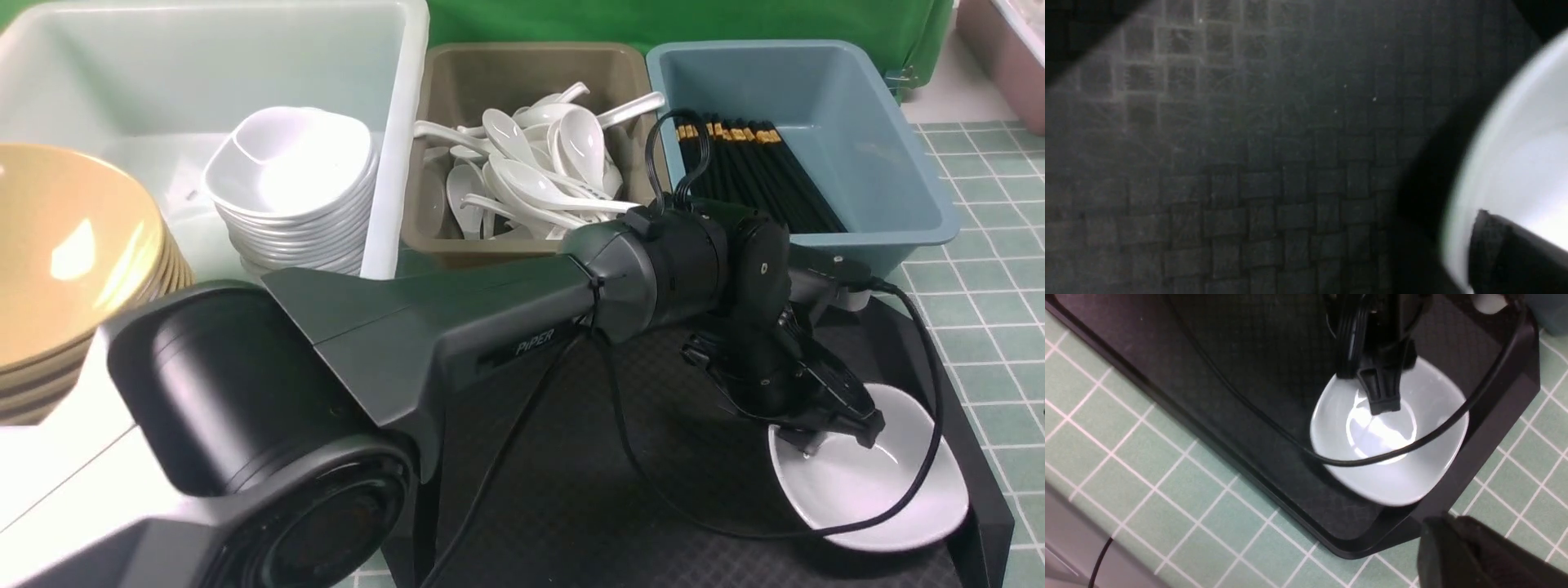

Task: On blue table put chopsticks spoon bowls plates into blue grey white boxes.
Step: 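Grasp the small white bowl on the black tray by its rim with the left gripper, then place the white bowl into the white bin with the other dishes with the left gripper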

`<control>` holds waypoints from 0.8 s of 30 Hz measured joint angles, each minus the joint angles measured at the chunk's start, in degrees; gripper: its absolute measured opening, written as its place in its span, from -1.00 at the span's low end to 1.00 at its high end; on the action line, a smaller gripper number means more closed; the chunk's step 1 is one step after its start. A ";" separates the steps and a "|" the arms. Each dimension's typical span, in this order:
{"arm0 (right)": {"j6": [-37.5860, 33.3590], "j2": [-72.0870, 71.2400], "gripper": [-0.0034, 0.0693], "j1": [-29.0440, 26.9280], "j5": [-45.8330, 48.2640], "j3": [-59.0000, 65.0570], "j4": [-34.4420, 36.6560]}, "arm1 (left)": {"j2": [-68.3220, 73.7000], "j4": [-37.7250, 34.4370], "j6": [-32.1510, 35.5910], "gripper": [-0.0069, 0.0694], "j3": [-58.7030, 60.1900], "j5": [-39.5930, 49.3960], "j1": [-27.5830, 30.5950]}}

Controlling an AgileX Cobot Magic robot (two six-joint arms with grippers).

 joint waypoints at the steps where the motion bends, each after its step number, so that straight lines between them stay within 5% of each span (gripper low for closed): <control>1: 0.00 0.00 -0.73 0.00 -0.43 0.00 0.00 | -0.07 -0.41 -0.16 -0.61 -0.42 0.27 0.07; 7: 0.00 0.00 -0.73 0.00 -3.34 0.00 0.00 | -4.08 3.57 -0.16 -0.79 -2.19 6.52 1.34; 13: -0.43 0.73 -0.73 0.00 -10.43 -0.56 1.80 | -17.77 10.92 0.27 -0.80 -2.23 13.75 8.63; 19: -10.50 7.47 -0.73 0.43 -13.03 -7.24 15.10 | -30.51 12.92 0.41 -0.80 -1.67 18.20 19.33; 24: -16.55 17.38 -0.72 8.16 -14.46 -16.16 22.45 | -39.11 13.79 0.70 -0.80 5.77 18.60 30.08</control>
